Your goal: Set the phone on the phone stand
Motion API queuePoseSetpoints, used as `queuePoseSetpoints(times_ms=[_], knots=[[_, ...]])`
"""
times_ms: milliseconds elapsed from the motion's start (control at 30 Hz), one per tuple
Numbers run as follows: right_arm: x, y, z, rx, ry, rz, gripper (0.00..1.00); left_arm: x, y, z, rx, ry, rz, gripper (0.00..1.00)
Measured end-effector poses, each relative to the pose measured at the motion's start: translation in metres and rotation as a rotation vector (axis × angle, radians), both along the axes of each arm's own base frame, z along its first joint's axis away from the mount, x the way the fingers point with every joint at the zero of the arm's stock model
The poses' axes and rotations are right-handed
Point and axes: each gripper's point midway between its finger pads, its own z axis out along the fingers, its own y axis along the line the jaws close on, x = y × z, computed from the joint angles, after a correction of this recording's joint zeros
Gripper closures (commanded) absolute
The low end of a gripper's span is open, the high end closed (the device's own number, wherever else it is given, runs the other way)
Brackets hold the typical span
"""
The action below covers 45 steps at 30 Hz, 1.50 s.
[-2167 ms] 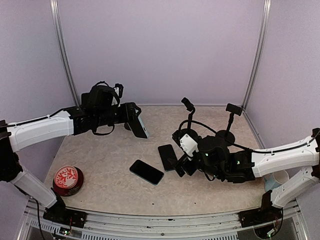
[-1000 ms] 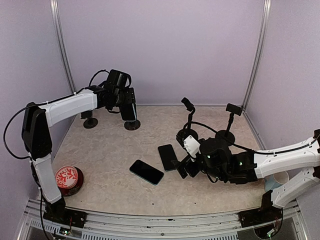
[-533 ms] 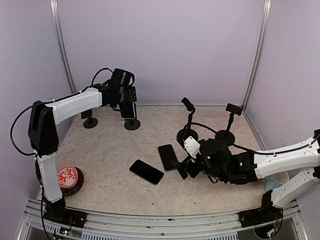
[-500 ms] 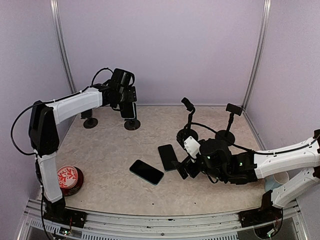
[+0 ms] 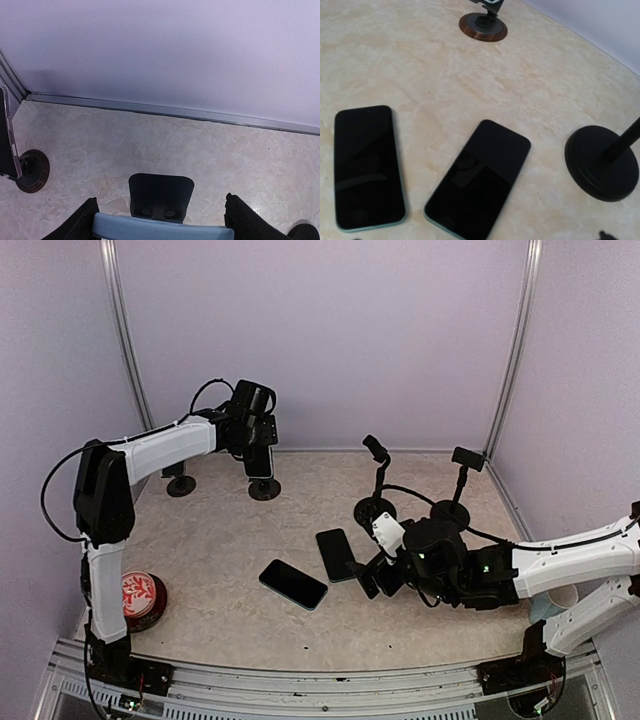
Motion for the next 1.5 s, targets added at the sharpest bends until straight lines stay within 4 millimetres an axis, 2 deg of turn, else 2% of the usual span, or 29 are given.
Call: queuePoseSetpoints(times_ms=[500, 1233, 1500], knots=[[0.001, -0.004, 0.0, -0.001, -0.005, -0.012, 0.0, 0.009, 0.005, -0.015, 0.001, 0.017, 0.019, 0.41], [0.0, -0.006, -0.006, -0.019, -0.005, -0.013, 0.0, 0.01, 0.002, -0.015, -0.034, 0.017, 0.012, 0.41], [0.0, -0.007, -0.006, -0.019, -0.005, -0.013, 0.0, 0.013, 0.002, -0.016, -0.035, 0.009, 0.017, 0.28]])
